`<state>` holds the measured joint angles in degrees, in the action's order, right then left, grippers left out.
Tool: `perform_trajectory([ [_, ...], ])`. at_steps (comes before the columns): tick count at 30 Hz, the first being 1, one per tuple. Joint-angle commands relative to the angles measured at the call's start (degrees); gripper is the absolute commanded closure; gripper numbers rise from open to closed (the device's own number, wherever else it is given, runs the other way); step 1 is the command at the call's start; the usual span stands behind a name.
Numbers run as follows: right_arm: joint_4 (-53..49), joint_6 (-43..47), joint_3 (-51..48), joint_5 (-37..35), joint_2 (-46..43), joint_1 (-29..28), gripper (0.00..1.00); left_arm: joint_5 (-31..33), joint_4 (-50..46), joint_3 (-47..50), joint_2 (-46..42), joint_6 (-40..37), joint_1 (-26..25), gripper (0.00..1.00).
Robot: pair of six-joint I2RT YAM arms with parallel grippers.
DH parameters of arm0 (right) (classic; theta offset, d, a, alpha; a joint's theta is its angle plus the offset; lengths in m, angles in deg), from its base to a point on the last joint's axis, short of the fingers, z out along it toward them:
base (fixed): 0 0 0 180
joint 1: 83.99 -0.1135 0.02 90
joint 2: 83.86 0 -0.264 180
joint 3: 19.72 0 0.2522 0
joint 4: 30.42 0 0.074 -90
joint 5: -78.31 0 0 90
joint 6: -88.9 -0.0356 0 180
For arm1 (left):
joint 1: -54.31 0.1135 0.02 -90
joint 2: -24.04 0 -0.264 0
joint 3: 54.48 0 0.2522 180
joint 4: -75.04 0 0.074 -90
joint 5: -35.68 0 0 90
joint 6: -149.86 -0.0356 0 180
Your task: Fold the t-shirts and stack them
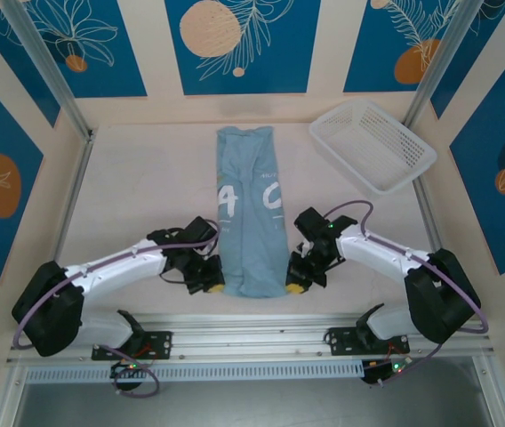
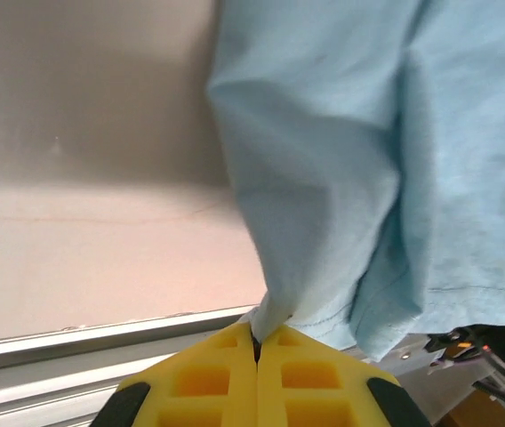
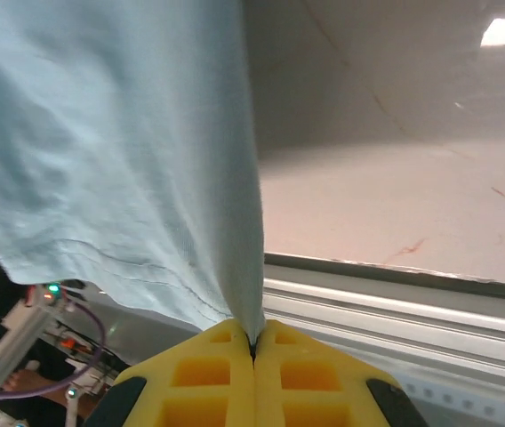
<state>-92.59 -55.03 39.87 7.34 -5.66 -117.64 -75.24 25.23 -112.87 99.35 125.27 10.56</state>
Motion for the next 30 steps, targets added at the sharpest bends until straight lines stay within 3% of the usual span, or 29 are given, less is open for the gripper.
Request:
perform_trajectory([
  [1,-4.0,-1.6,5.7,-0.2,-0.4,2.2,1.00,5.3,-1.2,-4.7,-0.6,-0.2,2.0,1.00],
  [7,-5.6,2.3,18.2,-1.1,7.3,6.8,1.00,5.9,2.2,-9.8,2.5,0.5,8.8,1.00],
  [13,-6.8,6.1,34.6,-2.4,18.7,11.5,1.00,4.6,3.5,-20.5,11.3,-2.5,15.9,1.00],
  [23,-7.8,7.6,62.4,-4.5,45.5,16.8,1.00,2.8,0.6,-49.1,39.3,-11.4,23.4,1.00],
  [24,-7.1,8.0,64.7,-4.0,48.1,17.2,0.97,2.2,-0.4,-51.3,42.0,-11.8,24.0,1.00],
  [25,-6.8,8.3,66.7,-3.6,50.1,17.5,0.84,1.1,-1.0,-52.8,43.9,-11.7,24.4,0.94],
  [27,-8.6,9.1,71.5,-3.5,54.0,18.1,0.57,0.8,-2.8,-55.5,46.4,-11.8,24.9,0.67],
  [30,-8.5,10.8,73.3,-4.7,53.4,18.7,0.36,4.4,-5.8,-55.6,44.5,-12.4,24.8,0.44],
])
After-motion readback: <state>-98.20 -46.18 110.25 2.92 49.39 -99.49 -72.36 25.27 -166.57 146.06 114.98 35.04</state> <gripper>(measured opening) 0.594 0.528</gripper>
